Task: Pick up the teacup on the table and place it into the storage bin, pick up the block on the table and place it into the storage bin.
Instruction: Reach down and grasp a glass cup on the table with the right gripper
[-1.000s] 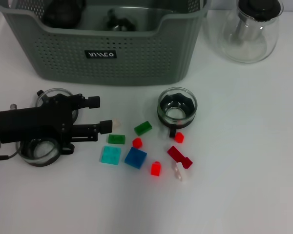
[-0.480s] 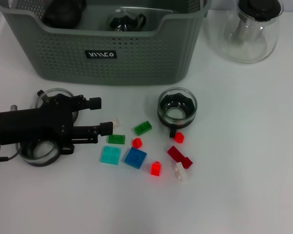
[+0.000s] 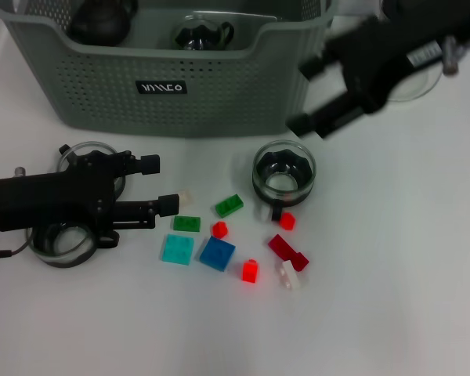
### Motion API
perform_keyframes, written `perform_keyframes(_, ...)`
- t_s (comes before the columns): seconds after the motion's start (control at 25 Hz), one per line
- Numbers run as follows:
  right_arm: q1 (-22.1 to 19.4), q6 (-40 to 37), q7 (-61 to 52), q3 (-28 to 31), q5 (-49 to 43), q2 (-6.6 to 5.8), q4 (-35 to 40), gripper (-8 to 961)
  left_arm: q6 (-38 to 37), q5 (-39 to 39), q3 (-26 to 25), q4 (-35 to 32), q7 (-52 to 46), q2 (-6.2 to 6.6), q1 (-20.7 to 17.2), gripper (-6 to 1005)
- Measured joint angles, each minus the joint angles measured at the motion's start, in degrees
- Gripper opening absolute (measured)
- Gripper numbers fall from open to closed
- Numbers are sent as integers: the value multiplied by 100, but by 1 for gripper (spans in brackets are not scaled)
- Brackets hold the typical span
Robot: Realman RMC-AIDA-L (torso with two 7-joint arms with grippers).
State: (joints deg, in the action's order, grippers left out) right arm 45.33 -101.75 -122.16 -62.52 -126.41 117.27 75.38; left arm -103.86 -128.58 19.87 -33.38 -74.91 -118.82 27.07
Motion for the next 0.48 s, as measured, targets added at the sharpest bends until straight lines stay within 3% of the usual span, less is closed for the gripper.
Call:
perform_keyframes(0.28,173,245,-334,-25,-1411,122,-675,931,9,0,0,-1,3,9,9,887)
perform_keyframes(0.48,448,813,-404,-41,-1863,223,-1415,932,15,0,0,8,3,9,9,886)
